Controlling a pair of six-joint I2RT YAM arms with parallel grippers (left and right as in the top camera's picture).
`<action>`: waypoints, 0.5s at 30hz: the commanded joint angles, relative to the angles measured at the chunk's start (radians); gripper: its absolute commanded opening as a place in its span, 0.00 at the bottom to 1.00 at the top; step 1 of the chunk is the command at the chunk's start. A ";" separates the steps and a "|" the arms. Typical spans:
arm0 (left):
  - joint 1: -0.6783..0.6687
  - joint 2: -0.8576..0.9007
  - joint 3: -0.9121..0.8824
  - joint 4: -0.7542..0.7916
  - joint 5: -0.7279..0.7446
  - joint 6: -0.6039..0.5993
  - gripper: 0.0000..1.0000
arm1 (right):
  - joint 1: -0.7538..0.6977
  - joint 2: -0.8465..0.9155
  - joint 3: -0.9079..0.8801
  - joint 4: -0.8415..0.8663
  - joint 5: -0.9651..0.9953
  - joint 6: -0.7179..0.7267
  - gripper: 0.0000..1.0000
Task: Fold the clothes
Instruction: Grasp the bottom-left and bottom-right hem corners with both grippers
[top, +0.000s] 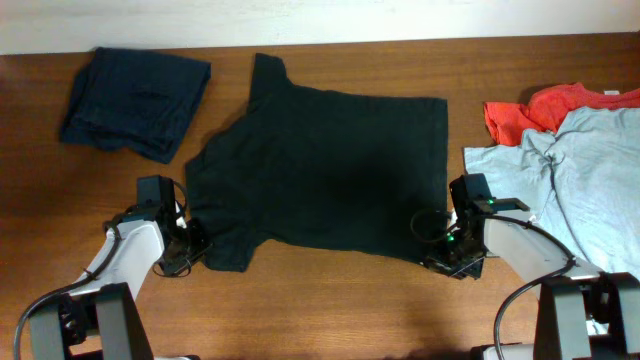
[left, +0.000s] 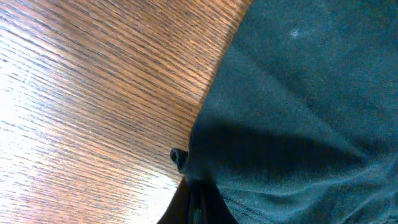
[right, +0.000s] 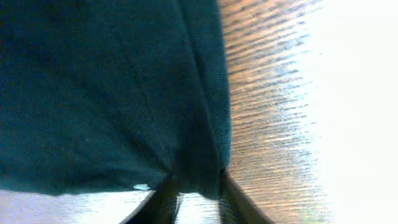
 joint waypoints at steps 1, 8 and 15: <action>-0.002 0.035 -0.031 0.000 0.034 0.002 0.00 | 0.007 0.063 -0.063 0.022 0.002 -0.001 0.08; -0.002 0.010 0.002 -0.012 0.043 0.048 0.00 | 0.006 0.063 0.031 -0.031 0.018 -0.031 0.04; -0.002 -0.054 0.013 -0.022 0.045 0.055 0.01 | 0.006 0.063 0.176 -0.161 0.119 -0.045 0.04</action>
